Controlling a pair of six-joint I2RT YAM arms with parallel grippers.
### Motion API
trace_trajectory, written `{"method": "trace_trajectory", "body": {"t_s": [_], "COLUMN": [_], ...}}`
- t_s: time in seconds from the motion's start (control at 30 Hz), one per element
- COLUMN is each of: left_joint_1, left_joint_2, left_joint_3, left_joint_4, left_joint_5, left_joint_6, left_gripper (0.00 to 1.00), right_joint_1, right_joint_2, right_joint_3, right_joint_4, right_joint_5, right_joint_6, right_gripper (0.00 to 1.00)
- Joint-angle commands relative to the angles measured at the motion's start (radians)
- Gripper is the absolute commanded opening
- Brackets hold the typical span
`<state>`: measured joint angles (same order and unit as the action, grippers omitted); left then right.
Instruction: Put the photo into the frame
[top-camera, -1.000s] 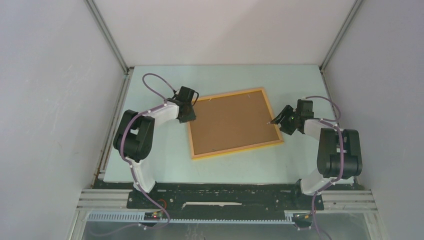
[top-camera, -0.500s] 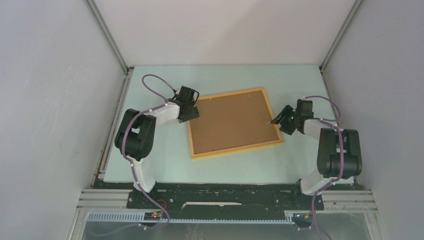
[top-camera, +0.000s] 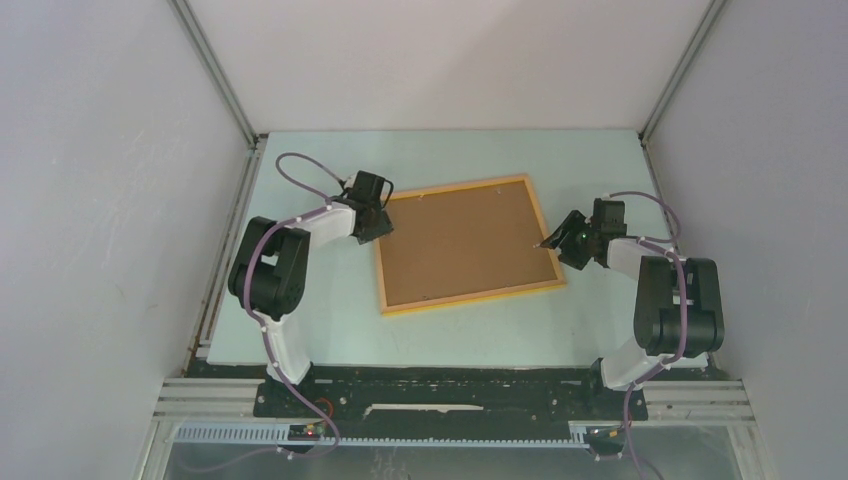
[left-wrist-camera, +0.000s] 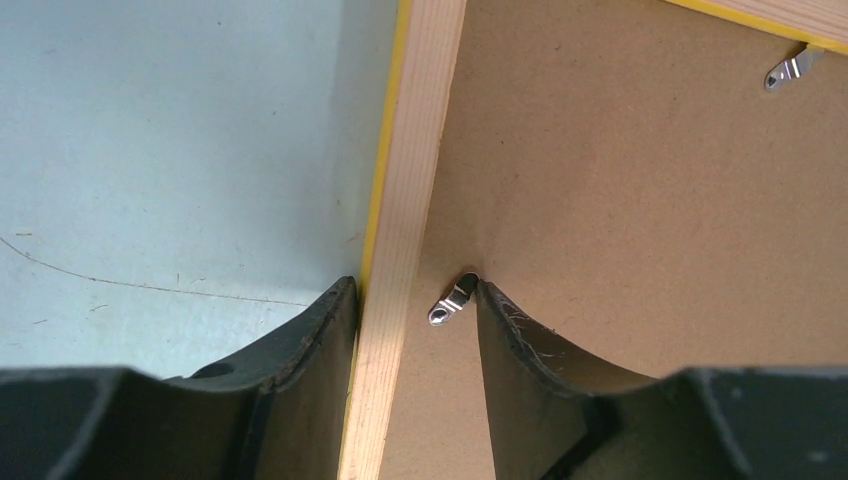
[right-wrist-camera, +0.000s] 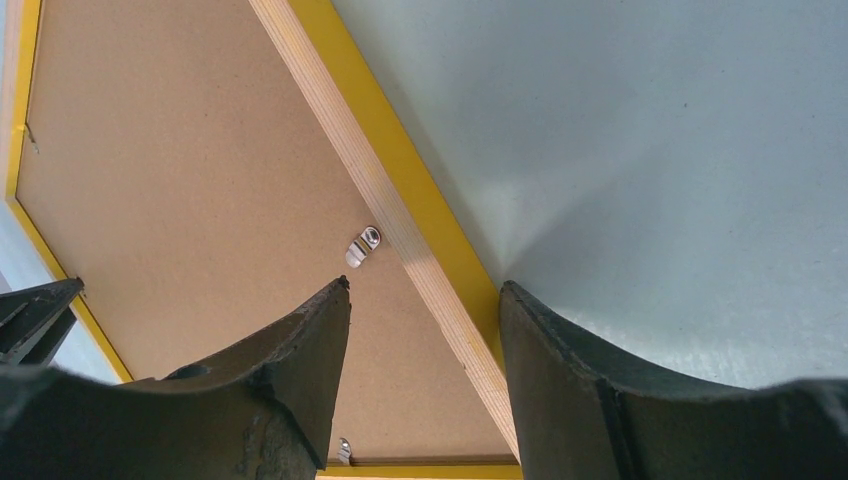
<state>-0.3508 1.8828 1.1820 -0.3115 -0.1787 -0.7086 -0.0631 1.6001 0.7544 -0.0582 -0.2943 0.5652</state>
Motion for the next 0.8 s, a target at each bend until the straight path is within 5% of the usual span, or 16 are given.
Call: {"method": "trace_trajectory", "body": {"t_s": [0.0, 0.27, 0.77], "left_joint_1": [0.002, 0.001, 0.013], "left_joint_2": [0.042, 0.008, -0.029], "left_joint_3": [0.007, -0.008, -0.027], "left_joint_4": [-0.030, -0.082, -0.251], "left_joint_5": [-0.013, -0.103, -0.097], "left_joint_6": [-0.058, -0.109, -0.536], "left_gripper": [0.24, 0.00, 0.00], "right_joint_1": [0.025, 0.026, 0.028], "right_joint_2": [0.029, 0.030, 0.031], "right_joint_3": [0.003, 0.005, 0.008], "right_joint_4": [-0.017, -0.017, -0.020], "right_joint_5": [-0.028, -0.029, -0.026], "right_joint_6": [-0.008, -0.008, -0.008], "right_gripper": [0.64, 0.64, 0.63]}}
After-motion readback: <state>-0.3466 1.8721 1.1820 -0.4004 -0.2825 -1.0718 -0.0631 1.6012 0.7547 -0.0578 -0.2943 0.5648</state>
